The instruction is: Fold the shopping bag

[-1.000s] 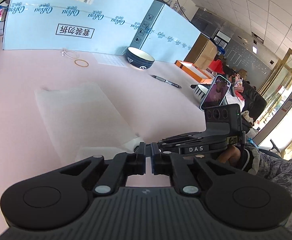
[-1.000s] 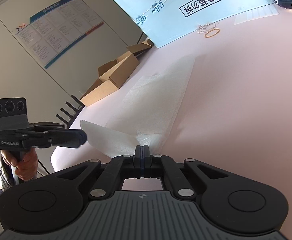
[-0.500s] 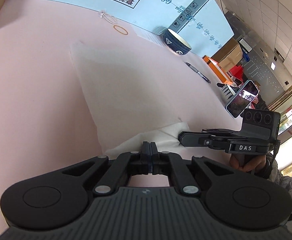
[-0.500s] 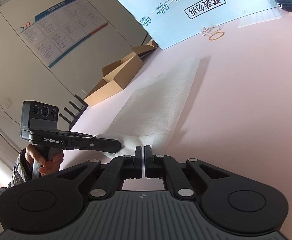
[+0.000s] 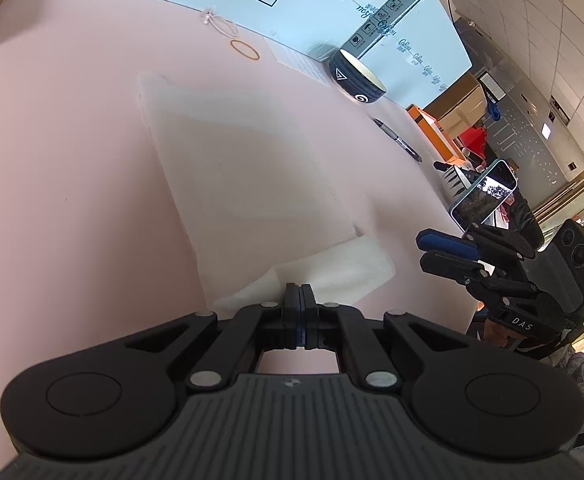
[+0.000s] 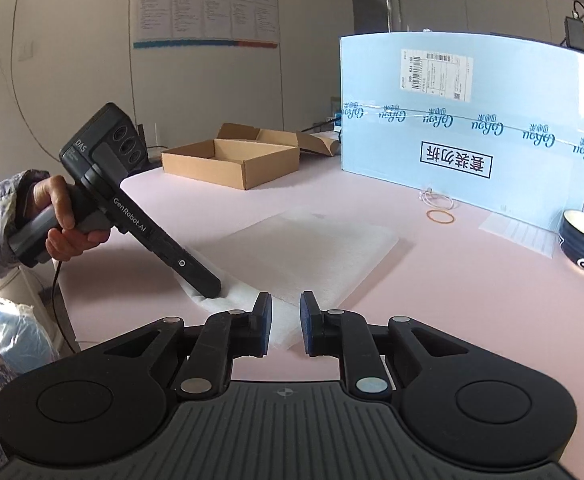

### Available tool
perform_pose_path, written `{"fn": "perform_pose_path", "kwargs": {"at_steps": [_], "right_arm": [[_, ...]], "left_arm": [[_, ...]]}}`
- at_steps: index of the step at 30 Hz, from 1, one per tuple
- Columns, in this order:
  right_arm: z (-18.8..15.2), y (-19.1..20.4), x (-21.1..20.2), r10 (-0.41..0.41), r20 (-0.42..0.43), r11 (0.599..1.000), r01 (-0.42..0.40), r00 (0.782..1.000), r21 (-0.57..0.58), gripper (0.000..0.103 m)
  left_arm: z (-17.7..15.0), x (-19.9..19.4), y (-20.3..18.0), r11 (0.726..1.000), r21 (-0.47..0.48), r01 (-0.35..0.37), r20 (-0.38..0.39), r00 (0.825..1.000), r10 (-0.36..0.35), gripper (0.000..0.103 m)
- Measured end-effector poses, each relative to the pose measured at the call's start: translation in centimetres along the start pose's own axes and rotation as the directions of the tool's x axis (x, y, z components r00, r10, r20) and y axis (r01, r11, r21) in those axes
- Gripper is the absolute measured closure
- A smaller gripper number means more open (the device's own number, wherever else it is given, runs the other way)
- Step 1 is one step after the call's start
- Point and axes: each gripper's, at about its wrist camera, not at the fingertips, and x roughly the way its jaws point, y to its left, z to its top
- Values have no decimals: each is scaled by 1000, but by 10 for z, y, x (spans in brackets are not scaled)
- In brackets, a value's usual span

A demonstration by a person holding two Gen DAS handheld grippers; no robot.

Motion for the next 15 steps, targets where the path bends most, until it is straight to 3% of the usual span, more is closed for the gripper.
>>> {"fn": "perform_pose_path", "kwargs": {"at_steps": [4, 7, 15], "right_arm": [[-1, 10, 4, -24, -16, 994, 22, 1000, -111, 87], [-1, 14, 7, -23, -19, 989, 20, 1000, -146, 82], [-3, 20, 8, -63, -17, 968, 57, 998, -246, 82]], "left_arm": [[2, 1, 2, 1000, -12, 4, -5, 1000, -4, 101], [2, 0, 2, 1000, -10, 1, -6, 1000, -1, 101], [3, 0, 1, 1000, -14, 0, -12, 1000, 0, 101]]}}
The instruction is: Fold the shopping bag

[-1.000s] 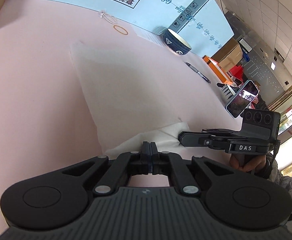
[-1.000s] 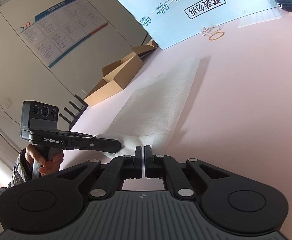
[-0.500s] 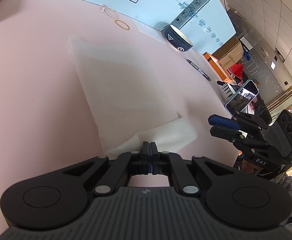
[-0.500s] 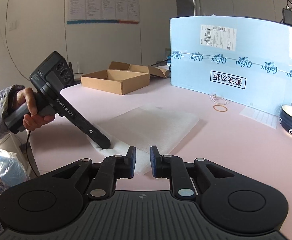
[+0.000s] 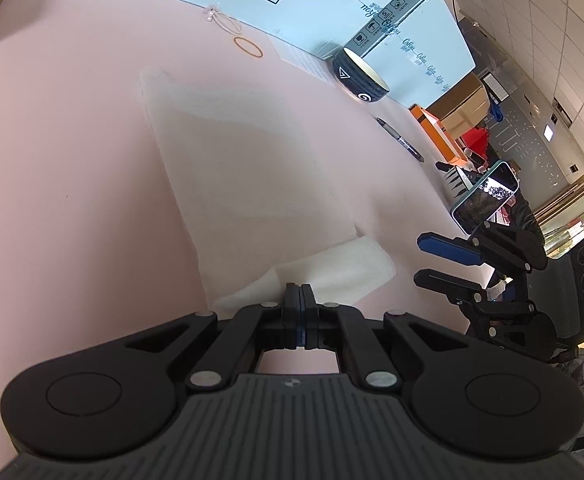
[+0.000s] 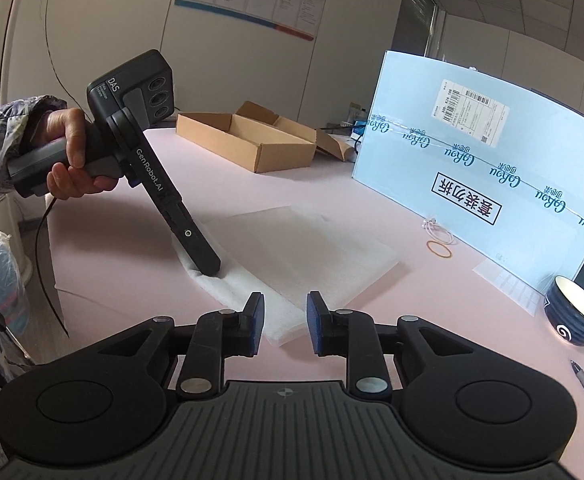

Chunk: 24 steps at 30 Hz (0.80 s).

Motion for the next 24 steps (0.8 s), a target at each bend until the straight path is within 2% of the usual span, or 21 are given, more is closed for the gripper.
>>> {"fn": "perform_pose_path", "kwargs": {"at_steps": [2, 3, 5, 8, 11, 13, 17, 21, 23, 24], "right_arm": [[-2, 3, 0, -20, -5, 997, 19, 1000, -72, 82], [-4, 8, 0, -30, -5, 989, 29, 1000, -148, 82], [-6, 17, 1, -47, -19, 953, 39, 999, -300, 81], [-8, 29, 4, -32, -35, 897, 14, 999, -442, 80], [-7, 42, 10, -2, -47, 822, -25, 999, -568, 76], [-13, 51, 18, -15, -58, 726, -29, 998, -687, 76], [-20, 59, 30, -12, -92, 577, -68, 996, -814, 77], [-23, 62, 40, -23, -81, 488, -60, 996, -871, 77], [-24, 62, 44, -15, -89, 469, -72, 996, -880, 85], [-27, 64, 46, -14, -92, 453, -76, 996, -888, 92]], "left_arm": [[1, 0, 1, 1000, -6, 3, -4, 1000, -3, 101], [2, 0, 2, 1000, -12, 7, -10, 1000, -7, 101], [4, 1, 5, 1000, -27, 16, -22, 1000, -17, 101], [9, 2, 8, 999, -46, 29, -46, 998, -31, 101], [13, 3, 9, 999, -42, 35, -67, 997, -38, 101], [16, 4, 11, 998, -44, 43, -84, 995, -46, 101], [23, 7, 12, 998, -35, 55, -120, 991, -59, 101], [28, 9, 15, 997, -32, 68, -146, 987, -72, 101], [28, 9, 16, 997, -33, 74, -152, 985, -78, 101], [28, 9, 17, 996, -39, 78, -153, 985, -83, 101]]}}
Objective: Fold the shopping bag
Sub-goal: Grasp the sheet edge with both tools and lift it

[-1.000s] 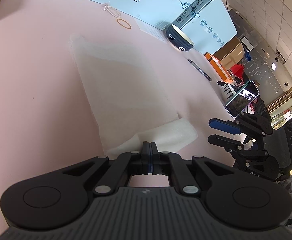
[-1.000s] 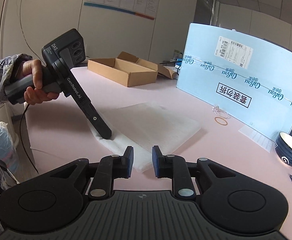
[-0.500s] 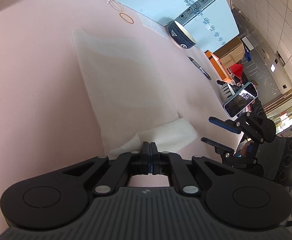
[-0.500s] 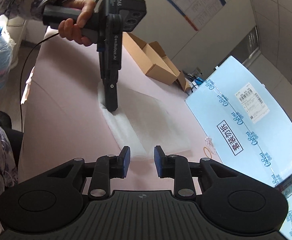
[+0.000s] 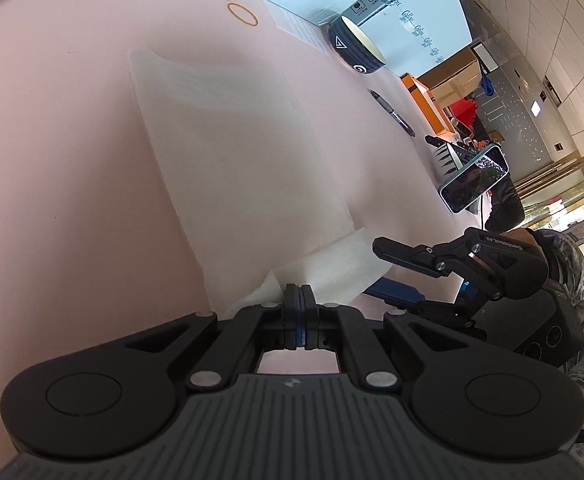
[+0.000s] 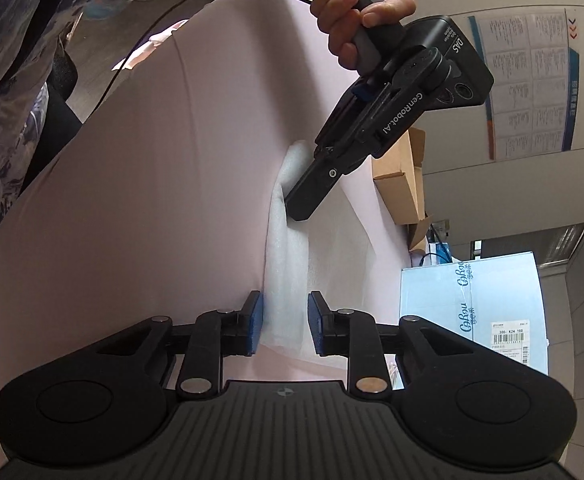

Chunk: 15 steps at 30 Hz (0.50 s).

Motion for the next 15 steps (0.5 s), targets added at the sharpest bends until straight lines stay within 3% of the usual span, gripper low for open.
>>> {"fn": "perform_pose_path", "kwargs": {"at_steps": [1, 3, 6, 9, 11, 12, 13, 15], "right_arm": [[1, 3, 2, 3, -1, 1000, -3, 1000, -17, 98], [1, 8, 5, -10, 0, 999, 10, 1000, -34, 99], [0, 1, 3, 2, 9, 998, -3, 1000, 59, 99], [-2, -6, 1, 20, 20, 991, -23, 1000, 129, 99], [-3, -10, 1, 34, 26, 986, -38, 999, 165, 99], [-3, -12, 1, 46, 31, 982, -51, 998, 180, 99], [-4, -14, 2, 55, 36, 979, -61, 998, 194, 99], [-6, -21, 3, 80, 54, 968, -90, 995, 235, 99]], "left_arm": [[0, 0, 1, 1000, -5, 5, -1, 1000, -5, 101], [-1, -1, 1, 1000, -5, 4, 1, 1000, -4, 101], [-4, -7, -1, 1000, 9, -16, 19, 1000, 16, 102], [-12, -28, -10, 993, 59, -104, 108, 989, 97, 92], [-23, -44, -28, 973, 161, -167, 188, 973, 136, 85], [-31, -51, -45, 940, 255, -226, 240, 957, 165, 81], [-38, -52, -59, 898, 335, -283, 276, 941, 194, 70], [-51, -46, -86, 784, 489, -382, 323, 914, 244, 52]]}}
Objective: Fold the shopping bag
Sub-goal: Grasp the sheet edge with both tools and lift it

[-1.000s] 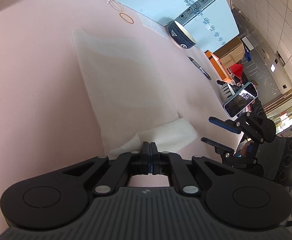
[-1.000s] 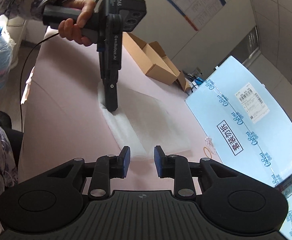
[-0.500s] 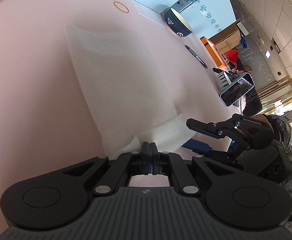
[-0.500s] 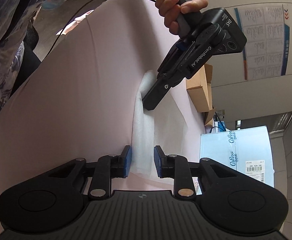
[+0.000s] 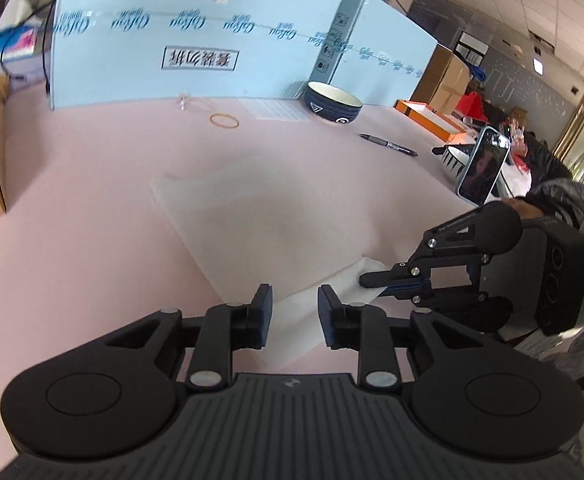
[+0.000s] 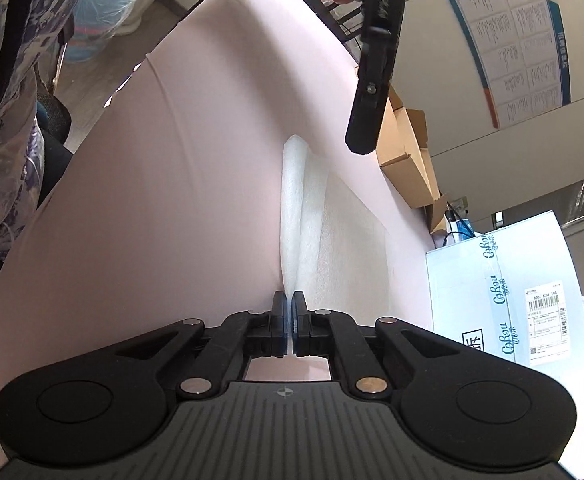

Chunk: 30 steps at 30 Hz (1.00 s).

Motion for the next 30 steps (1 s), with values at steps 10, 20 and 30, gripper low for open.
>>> {"fn": "perform_pose_path", "kwargs": {"at_steps": [10, 20, 30], "right_arm": [[-29, -50, 4, 146, 138, 884, -192, 980, 427, 99], [-46, -67, 8, 204, 204, 787, -284, 958, 548, 99], [-78, -90, 16, 273, 409, 373, -487, 871, 790, 99]], "left_arm": [[-1, 37, -31, 949, 310, -50, -82, 994, 79, 63], [-13, 53, -29, 921, 386, 49, -156, 988, 12, 99], [-8, 36, -4, 968, 202, 149, -163, 980, -116, 101]]}}
